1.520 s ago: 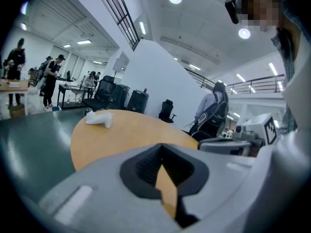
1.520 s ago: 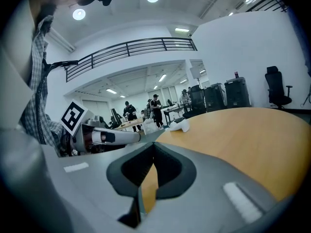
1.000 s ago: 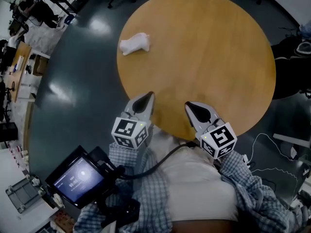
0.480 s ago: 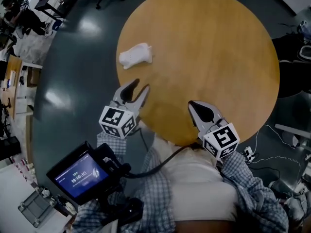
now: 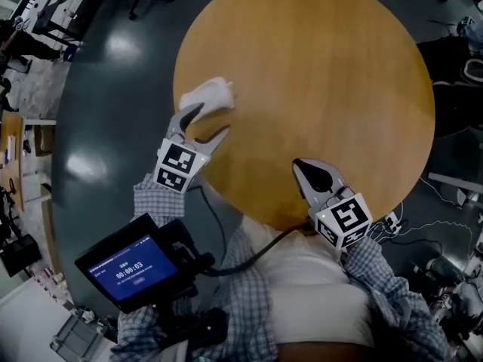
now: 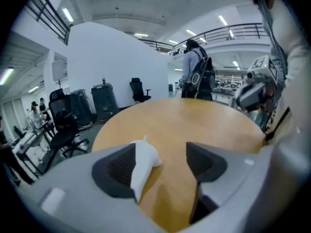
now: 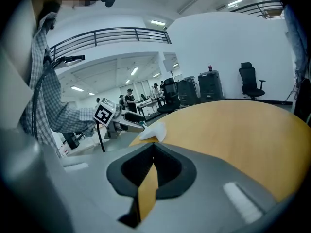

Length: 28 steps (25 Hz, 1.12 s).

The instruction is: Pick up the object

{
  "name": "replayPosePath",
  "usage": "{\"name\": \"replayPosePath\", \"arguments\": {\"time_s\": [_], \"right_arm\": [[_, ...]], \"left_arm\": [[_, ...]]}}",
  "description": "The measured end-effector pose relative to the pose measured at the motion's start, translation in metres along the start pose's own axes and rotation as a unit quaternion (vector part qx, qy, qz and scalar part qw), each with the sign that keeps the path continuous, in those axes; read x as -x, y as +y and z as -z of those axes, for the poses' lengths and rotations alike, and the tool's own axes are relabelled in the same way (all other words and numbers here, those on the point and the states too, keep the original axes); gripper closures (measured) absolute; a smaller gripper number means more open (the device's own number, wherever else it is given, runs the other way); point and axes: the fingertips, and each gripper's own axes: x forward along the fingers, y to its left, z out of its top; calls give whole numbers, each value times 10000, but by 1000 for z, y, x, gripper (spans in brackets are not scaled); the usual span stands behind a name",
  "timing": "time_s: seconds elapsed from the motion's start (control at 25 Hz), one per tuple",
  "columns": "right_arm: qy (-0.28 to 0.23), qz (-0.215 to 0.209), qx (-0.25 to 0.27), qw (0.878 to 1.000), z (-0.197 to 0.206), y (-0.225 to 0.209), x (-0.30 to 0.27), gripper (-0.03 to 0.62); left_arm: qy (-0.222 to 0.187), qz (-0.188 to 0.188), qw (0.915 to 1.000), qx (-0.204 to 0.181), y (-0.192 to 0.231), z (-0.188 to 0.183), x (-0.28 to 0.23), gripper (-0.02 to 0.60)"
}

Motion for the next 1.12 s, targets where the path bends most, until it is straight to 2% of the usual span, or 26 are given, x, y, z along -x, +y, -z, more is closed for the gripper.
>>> {"name": "replayPosePath", "arguments": {"time_s": [0.24,0.36,0.52,0.72,0.96,1.12], "right_arm": [[136,212,-95,9996,4,-10,-8,589],[173,282,-116,9994,1,-20,-23,589],[259,390,-209,9987,7,-17,-20,589],[300,458,-259,9982,8,-12,-12,589],[370,567,-326,9972,5,-11,-1,589],[404,634,-341,9966,4,-10,5,589]], "left_arm": [[811,336,9941,-644,32,31,-32,212],[1041,450,9905,-777,54,43,-49,206],[1306,630,9857,-853,57,54,-53,196],[1791,1008,9726,-1085,49,66,-58,193],[1895,1325,9664,-1121,32,65,-65,154],[1912,1300,9655,-1199,26,69,-72,121]]}}
